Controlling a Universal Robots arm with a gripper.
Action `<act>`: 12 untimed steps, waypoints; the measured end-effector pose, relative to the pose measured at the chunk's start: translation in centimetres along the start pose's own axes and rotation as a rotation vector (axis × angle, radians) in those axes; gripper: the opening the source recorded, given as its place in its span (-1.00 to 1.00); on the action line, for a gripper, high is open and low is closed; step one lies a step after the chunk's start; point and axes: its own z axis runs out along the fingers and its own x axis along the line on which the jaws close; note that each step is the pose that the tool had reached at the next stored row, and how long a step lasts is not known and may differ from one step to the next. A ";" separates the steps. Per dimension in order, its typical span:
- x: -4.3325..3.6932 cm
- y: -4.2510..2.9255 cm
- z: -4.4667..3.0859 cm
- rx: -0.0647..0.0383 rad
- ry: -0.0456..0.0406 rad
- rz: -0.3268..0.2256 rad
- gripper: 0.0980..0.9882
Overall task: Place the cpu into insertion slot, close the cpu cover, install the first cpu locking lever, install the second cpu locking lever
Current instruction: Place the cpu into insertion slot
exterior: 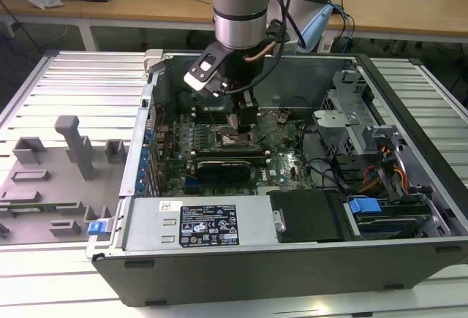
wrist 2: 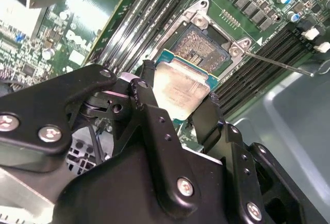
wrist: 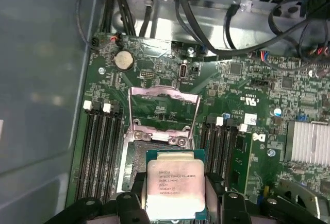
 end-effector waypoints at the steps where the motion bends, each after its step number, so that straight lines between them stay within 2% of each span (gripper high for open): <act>1: 0.02 -0.08 0.18 0.000 -0.0011 0.012 0.00; 5: 0.14 -0.38 0.57 0.000 -0.0037 0.039 0.00; 12: 0.27 -0.58 1.15 -0.001 -0.0050 0.056 0.00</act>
